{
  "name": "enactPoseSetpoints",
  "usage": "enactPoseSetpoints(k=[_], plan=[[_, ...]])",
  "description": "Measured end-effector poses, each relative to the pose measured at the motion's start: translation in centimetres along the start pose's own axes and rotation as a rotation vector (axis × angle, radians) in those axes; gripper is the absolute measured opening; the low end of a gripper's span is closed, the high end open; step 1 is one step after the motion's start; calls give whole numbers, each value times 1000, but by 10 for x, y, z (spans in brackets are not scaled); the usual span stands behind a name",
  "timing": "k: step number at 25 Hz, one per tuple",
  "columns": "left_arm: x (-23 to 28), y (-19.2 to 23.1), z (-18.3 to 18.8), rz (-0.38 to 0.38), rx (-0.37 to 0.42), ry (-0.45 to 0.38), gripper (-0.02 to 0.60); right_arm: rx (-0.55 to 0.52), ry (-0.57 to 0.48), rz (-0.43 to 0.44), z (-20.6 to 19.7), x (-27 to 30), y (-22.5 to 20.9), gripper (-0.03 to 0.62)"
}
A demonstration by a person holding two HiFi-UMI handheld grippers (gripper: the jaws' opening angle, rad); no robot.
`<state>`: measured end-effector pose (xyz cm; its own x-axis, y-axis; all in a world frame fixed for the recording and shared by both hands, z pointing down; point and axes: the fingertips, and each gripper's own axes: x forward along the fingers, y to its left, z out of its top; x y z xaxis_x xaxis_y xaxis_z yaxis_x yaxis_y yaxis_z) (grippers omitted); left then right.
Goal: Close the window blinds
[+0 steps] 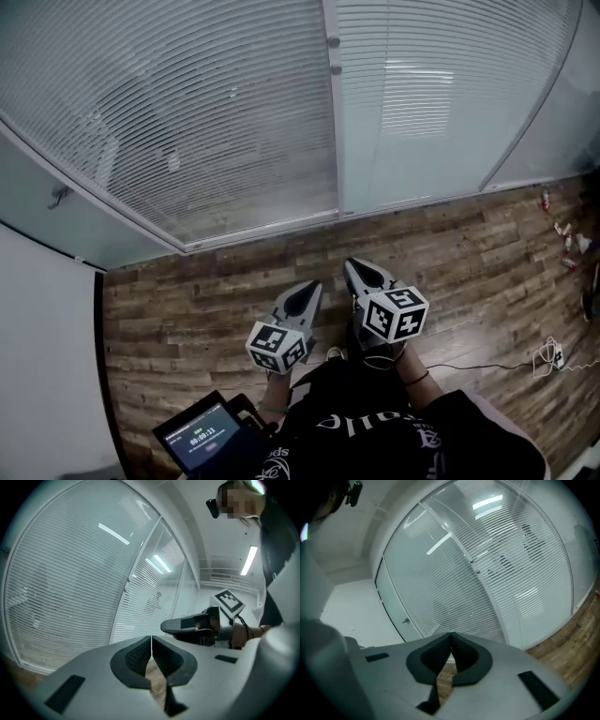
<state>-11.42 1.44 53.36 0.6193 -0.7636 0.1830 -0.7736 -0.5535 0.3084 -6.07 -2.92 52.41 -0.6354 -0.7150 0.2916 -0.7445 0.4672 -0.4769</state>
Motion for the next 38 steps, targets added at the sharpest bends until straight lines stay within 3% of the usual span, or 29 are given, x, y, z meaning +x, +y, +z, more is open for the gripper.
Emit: enactPoseSetpoints(k=[10,17,23,29,38], plan=[[-42,-70,-12,-88,23,-25,3,-9,-42,-76,-25,-83,18,17],[-45,-121,-12,-96,51,-62,3,-6,-89,-127,-32,-158,-1,17],[-46,-218,-41,-113,35,-58,3,-1,-104,-169,-49,-265,-29,17],[-54,-318,-86,-143,49,-13,3,-3,-108,-155,-71,-347,-45,17],[-70,-379,-110,-136,65,-18,3,-59,-111,-121,-89,-405,-43,17]])
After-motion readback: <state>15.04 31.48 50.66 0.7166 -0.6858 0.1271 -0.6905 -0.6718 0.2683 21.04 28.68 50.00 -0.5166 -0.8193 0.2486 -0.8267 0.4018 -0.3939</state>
